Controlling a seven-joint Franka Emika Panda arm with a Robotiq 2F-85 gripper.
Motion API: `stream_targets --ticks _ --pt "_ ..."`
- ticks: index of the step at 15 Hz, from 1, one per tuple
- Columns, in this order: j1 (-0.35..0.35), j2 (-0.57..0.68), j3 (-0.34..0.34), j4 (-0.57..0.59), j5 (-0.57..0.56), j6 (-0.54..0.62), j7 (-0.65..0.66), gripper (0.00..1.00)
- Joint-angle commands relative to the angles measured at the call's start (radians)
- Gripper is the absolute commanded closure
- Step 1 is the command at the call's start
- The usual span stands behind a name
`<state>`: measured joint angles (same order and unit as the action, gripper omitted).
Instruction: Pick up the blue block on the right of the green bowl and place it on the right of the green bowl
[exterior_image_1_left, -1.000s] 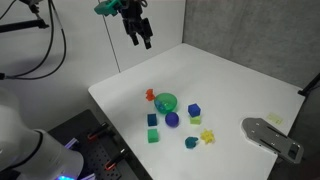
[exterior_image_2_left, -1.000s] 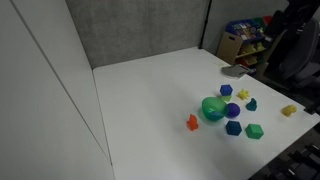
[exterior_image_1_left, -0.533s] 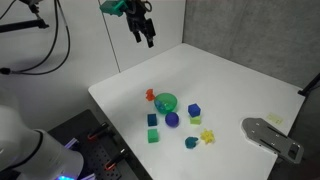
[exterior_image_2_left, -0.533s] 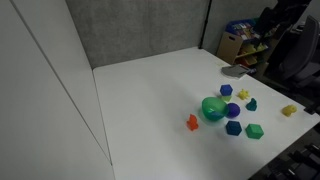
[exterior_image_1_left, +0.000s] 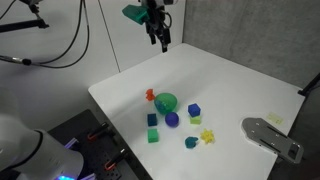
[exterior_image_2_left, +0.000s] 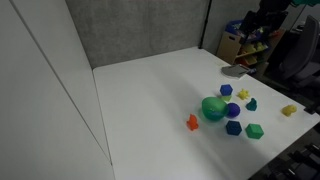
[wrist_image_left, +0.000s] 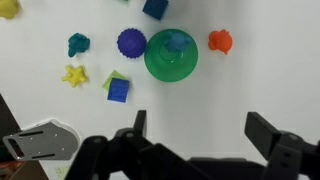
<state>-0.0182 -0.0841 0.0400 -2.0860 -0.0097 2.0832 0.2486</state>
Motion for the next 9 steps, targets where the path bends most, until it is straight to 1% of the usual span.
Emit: stream_targets --ticks 1,5,9 --pt "-0.014 0.118 -0.041 0.092 0.044 0.025 -0.031 0.0" --pt "-0.029 0.239 -0.076 0.161 0.078 0.064 -0.057 0.0" --pt "-0.04 0.372 -0.095 0.237 0.074 0.104 -0.057 0.0"
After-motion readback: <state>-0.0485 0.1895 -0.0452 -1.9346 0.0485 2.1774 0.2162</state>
